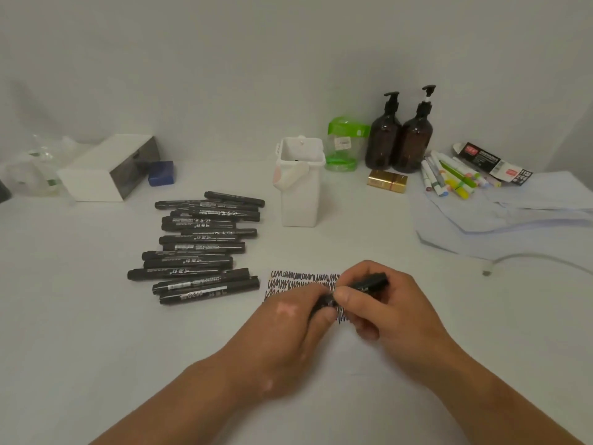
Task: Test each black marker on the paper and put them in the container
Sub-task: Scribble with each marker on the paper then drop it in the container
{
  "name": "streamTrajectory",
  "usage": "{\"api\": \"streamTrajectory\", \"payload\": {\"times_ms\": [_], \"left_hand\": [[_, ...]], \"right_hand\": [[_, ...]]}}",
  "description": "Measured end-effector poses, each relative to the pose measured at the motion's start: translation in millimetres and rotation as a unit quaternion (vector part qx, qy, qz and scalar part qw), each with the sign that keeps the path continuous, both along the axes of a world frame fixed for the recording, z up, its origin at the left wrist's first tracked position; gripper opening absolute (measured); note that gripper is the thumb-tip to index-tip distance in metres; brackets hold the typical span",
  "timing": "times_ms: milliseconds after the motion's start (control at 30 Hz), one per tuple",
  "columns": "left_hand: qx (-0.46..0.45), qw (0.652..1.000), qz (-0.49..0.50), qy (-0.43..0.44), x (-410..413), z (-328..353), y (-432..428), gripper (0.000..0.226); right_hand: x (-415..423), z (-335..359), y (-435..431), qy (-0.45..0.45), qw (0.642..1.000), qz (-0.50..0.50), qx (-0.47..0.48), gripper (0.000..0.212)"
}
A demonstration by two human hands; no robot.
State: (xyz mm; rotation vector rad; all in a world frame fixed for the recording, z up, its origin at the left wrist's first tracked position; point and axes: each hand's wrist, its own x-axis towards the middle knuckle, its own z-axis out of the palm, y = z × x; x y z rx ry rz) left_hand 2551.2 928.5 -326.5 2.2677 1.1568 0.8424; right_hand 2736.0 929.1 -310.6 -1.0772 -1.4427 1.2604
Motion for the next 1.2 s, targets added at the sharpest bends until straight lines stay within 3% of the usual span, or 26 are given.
{"api": "streamTrajectory", "payload": {"times_ms": [167,300,533,600,700,767,900,1067,1200], "left_hand": [[0.039,0.999,0.006,0.001,10,-7,-5,0.034],[0.049,0.999,0.019,0.001,12,-5,-5,0.026],[0.056,0.998,0.004,-0.006,11,5,-8,0.027],[0.073,0.997,0.033,0.014,9,4,-5,0.038],[0.065,0.992,0.060,0.095,4,-2,1,0.072],[0.052,0.987,0.045,0.147,2,-8,1,0.081],[0.055,0.976,0.054,0.203,4,-11,-2,0.086],[0.056,0.975,0.065,0.204,-5,-11,-7,0.084],[0.047,0.975,0.065,0.207,-8,-9,-10,0.083]], "right_hand": [[-14,-7,-6,0.043,0.998,-0.023,-0.033,0.019],[-14,-5,-8,0.084,0.996,-0.020,-0.011,0.019],[-9,-1,-11,0.046,0.997,-0.017,0.056,0.018],[-1,2,-7,0.051,0.994,-0.069,0.072,0.015],[23,8,3,0.133,0.978,-0.154,0.047,0.004],[37,9,5,0.144,0.975,-0.166,0.015,0.014],[47,3,0,0.078,0.990,-0.102,-0.053,0.012],[35,-4,-9,-0.074,0.994,-0.083,-0.004,0.015],[26,-9,-10,-0.189,0.977,-0.102,0.016,0.007]]}}
